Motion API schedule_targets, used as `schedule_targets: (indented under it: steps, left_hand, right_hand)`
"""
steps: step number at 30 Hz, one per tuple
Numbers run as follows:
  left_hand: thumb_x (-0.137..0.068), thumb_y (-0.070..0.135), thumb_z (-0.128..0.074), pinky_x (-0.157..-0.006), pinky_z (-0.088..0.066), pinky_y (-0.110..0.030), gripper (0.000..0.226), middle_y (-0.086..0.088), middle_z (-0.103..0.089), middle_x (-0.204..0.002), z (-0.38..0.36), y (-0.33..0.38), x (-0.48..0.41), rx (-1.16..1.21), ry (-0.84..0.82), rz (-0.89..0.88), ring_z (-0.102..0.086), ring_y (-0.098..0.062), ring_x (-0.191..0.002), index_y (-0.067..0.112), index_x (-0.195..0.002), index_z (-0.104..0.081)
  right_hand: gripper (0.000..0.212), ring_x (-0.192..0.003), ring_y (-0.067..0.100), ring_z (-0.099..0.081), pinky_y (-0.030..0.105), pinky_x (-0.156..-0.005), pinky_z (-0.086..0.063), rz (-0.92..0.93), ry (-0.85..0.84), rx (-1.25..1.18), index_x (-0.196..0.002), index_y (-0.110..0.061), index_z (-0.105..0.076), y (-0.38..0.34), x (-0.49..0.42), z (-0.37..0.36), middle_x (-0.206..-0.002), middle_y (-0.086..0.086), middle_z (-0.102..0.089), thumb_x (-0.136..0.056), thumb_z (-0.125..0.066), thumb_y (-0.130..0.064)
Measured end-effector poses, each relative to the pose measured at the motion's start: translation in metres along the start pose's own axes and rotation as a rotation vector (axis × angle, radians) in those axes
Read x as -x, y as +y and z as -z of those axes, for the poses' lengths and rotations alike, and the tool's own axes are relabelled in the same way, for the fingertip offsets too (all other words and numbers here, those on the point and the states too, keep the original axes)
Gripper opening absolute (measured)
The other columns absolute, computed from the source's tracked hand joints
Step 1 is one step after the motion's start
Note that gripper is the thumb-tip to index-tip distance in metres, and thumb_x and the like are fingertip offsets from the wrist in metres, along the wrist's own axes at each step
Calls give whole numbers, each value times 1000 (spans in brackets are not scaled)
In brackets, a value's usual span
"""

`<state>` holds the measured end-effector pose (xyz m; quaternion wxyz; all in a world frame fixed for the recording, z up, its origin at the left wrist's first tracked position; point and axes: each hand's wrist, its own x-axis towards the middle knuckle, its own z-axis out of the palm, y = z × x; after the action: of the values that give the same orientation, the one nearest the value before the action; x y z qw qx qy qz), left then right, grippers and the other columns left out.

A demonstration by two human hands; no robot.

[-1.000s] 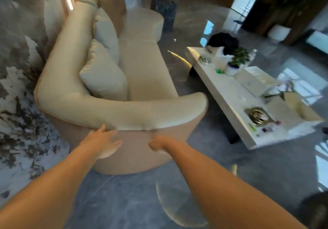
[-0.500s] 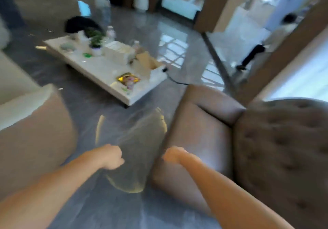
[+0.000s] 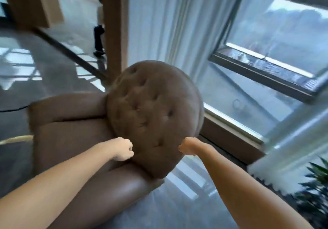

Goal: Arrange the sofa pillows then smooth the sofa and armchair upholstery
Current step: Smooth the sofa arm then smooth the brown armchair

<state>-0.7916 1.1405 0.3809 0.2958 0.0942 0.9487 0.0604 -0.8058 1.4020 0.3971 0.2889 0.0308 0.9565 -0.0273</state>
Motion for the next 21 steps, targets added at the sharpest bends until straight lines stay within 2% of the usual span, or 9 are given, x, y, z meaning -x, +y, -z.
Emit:
schedule_targets:
  steps: [2,4,6,9,14,17,21]
  left_hand:
    - [-89,41,-47,-86,-51,-34,33,-6,-65,-121,10,33,-30,-31,11,-43,-62,-27,-107,25,-111,-66]
    - [-85,45,-48,-79,-48,-34,35,-2,-65,-118,13,58,-57,-79,86,-53,-63,-26,-107,26,-109,-65]
    - [-83,48,-48,-81,-48,-36,40,-3,-65,-117,14,73,-87,-106,174,-47,-62,-28,-108,25,-111,-63]
    - [-84,48,-47,-85,-50,-39,41,-4,-65,-118,21,85,-136,-85,201,-33,-61,-29,-109,23,-114,-60]
    - [-89,47,-46,-89,-51,-40,43,-2,-61,-122,60,92,-232,45,172,-36,-61,-29,-111,22,-123,-51]
    - [-90,50,-47,-93,-49,-41,53,-4,-54,-128,89,93,-280,149,197,5,-59,-32,-116,21,-135,-41]
    - [-92,53,-49,-98,-46,-43,67,-8,-43,-142,122,101,-333,346,249,107,-53,-35,-123,20,-145,-28]
  right_hand:
    - [43,-113,33,-59,34,-87,-47,-12,-7,-13,-125,-4,-60,21,-10,5,-127,15,-62,-96,-41,-29]
    - [40,-108,31,-61,34,-85,-51,-1,-17,-45,-121,-6,-62,35,-25,8,-122,13,-64,-95,-43,-29]
    - [38,-105,28,-62,33,-85,-53,12,-34,-73,-121,-9,-62,45,-49,15,-120,10,-64,-95,-43,-28]
    - [36,-96,27,-60,32,-76,-50,53,-38,-88,-119,-11,-63,56,-96,40,-114,9,-65,-93,-45,-28]
    - [18,-88,30,-62,43,-79,-56,122,26,6,-94,-10,-59,73,-192,117,-99,12,-62,-88,-42,-15]
    - [24,-94,33,-62,47,-81,-57,180,69,50,-106,-14,-58,81,-242,161,-106,12,-62,-86,-45,-12]
    - [38,-111,33,-56,49,-88,-53,337,132,99,-126,-22,-50,81,-315,209,-126,8,-53,-89,-46,-22]
